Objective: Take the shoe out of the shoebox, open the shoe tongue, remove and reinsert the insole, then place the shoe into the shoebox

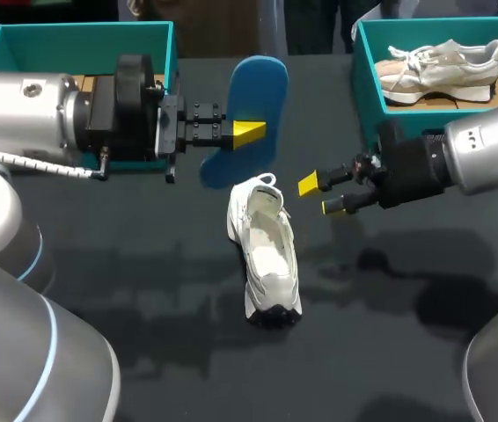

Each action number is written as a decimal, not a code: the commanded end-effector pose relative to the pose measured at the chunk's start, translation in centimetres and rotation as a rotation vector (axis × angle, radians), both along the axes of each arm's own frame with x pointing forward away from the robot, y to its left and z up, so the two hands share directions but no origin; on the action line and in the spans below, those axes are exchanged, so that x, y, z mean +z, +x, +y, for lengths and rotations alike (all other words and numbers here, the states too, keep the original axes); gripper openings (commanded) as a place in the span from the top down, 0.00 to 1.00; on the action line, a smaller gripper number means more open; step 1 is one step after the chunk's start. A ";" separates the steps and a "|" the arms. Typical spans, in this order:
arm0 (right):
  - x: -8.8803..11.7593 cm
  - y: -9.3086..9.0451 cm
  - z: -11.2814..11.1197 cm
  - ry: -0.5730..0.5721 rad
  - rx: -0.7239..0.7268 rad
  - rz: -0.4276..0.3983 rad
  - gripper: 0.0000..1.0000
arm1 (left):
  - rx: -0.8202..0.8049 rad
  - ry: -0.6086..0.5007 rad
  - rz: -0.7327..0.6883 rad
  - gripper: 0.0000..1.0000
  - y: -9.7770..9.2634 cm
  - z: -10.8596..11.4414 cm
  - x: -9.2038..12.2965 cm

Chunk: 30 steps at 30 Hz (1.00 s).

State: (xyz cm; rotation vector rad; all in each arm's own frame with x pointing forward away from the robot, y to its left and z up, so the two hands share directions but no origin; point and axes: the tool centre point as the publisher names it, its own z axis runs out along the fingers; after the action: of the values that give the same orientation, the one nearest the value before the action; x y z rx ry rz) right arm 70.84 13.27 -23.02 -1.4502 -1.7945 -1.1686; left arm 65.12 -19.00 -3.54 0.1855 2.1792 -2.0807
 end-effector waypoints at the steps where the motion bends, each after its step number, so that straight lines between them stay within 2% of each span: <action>1: 1.1 0.6 -0.8 0.033 0.024 0.006 0.00 | -0.058 -0.020 -0.607 1.00 1.4 -0.7 -0.8; 8: 2.4 1.4 -1.1 0.113 0.053 0.018 0.00 | -0.073 -0.056 -0.920 1.00 2.3 -1.2 -2.5; 19: 3.5 1.6 -2.8 0.257 0.006 0.025 0.00 | -0.095 -0.122 -1.327 1.00 2.7 -1.1 -5.2; 26: 4.6 2.0 -4.0 0.304 0.005 0.036 0.00 | -0.131 -0.133 -1.522 1.00 3.2 -0.8 -7.0; 30: 5.3 2.4 -4.4 0.331 0.012 0.039 0.00 | -0.144 -0.127 -1.584 1.00 3.6 -0.7 -8.0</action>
State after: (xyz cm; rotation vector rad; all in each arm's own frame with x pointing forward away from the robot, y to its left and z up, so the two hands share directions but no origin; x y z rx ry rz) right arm 73.04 9.22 -17.83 -1.2609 -1.4931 -1.3510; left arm 68.32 -19.71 -10.69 1.0576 1.4778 -1.5266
